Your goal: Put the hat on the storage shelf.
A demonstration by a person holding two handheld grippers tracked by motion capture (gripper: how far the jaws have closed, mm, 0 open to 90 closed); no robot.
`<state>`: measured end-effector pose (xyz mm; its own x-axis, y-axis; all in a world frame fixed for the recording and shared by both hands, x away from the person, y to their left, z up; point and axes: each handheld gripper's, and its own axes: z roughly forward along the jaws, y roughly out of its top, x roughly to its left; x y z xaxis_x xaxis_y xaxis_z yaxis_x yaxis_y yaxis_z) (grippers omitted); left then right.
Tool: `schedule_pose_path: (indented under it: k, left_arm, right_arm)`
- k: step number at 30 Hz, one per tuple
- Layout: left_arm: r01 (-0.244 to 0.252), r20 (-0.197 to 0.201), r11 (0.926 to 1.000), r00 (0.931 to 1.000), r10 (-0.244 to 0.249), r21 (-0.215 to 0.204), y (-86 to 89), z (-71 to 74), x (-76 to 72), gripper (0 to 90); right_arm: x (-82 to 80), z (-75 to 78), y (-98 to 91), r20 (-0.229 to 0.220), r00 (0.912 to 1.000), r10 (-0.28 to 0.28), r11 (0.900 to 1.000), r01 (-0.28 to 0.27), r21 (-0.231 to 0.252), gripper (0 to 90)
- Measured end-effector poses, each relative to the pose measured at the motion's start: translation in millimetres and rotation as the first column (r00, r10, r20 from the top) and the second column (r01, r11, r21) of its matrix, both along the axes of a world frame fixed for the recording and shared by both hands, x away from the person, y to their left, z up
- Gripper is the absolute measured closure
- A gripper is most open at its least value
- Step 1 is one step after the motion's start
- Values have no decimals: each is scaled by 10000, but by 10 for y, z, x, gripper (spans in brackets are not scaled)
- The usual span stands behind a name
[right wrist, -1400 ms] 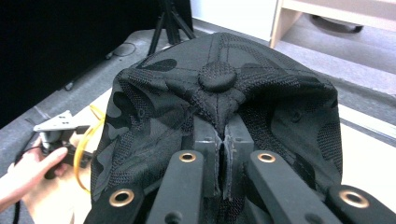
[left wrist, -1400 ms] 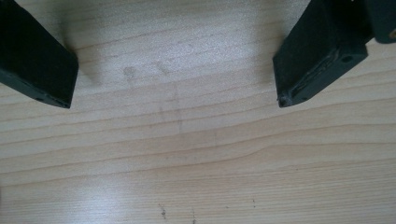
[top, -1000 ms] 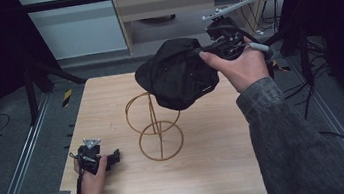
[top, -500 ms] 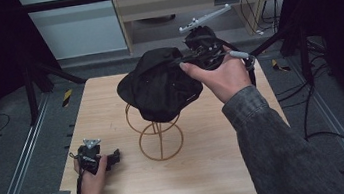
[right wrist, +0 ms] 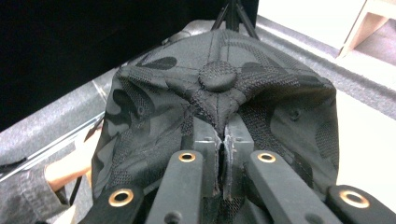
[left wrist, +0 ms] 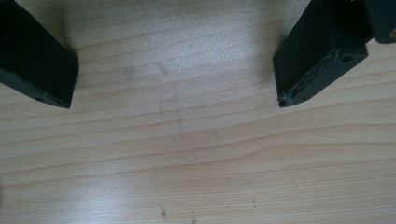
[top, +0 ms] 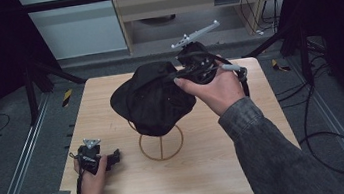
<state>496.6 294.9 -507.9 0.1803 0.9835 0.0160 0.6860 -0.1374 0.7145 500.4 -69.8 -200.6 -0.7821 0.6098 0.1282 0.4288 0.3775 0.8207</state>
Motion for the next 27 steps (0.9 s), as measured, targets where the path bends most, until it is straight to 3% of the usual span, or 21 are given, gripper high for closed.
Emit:
schedule_pose_path:
  k: [18, 27]
  left_arm:
    - [-11, 2, 10000, 10000, 11, 14, -1, 0, -1, 0]
    - [-14, 6, 10000, 10000, 14, 18, -1, -1, -1, 0]
  right_arm:
    - [-96, -190, 57, -333, 9993, 164, 9980, -184, -608, 863]
    - [-131, -178, 32, -367, 9993, 107, 9971, -134, -755, 864]
